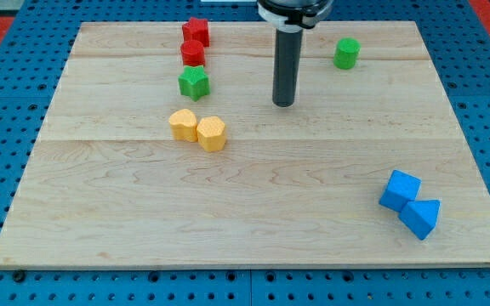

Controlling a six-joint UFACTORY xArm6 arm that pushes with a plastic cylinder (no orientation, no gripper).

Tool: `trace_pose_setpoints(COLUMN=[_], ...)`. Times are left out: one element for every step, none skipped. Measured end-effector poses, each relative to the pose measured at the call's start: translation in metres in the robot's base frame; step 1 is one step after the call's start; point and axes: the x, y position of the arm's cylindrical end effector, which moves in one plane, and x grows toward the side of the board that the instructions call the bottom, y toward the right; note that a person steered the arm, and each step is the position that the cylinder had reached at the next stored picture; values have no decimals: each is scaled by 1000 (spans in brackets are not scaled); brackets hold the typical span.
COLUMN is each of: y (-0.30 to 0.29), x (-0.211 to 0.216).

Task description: Move the green circle above yellow heart

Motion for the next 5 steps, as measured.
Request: trace_pose_setpoints(y=[2, 4, 36, 52, 105], x=[0, -1, -37, -54, -47])
